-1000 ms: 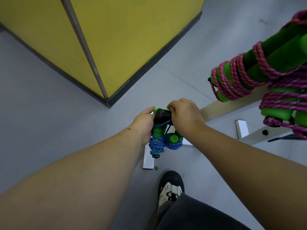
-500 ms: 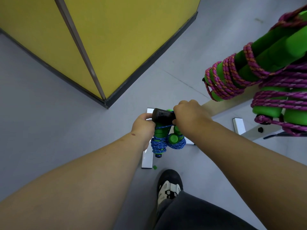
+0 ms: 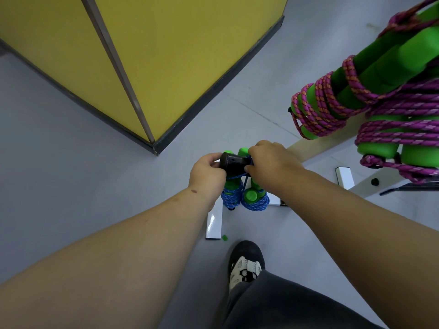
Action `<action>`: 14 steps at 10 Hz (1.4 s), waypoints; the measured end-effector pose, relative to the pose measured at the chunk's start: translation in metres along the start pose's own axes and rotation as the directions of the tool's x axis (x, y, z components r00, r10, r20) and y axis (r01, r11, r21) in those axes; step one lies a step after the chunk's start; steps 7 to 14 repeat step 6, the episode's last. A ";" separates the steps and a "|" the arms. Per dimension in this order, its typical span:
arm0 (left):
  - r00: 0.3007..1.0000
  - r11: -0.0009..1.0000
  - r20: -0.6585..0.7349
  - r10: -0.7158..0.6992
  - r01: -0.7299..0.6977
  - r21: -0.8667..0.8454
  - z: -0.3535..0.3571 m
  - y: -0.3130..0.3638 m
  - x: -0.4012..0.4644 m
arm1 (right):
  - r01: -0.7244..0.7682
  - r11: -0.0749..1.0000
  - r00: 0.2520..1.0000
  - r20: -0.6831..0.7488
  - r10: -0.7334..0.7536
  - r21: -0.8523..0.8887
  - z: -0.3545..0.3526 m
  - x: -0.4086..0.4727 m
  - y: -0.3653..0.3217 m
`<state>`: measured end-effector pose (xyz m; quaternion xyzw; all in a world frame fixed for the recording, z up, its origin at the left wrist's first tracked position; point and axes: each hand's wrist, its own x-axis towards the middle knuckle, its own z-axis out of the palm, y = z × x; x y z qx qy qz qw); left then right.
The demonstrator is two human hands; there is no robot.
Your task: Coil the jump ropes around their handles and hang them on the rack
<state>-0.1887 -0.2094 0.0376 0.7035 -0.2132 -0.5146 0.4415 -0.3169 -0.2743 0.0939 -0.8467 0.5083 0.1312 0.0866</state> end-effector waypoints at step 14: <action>0.985 0.948 0.018 0.173 -0.172 0.266 -0.012 0.008 -0.013 | 0.047 0.982 0.994 -0.107 -0.027 0.186 0.005 -0.022 0.005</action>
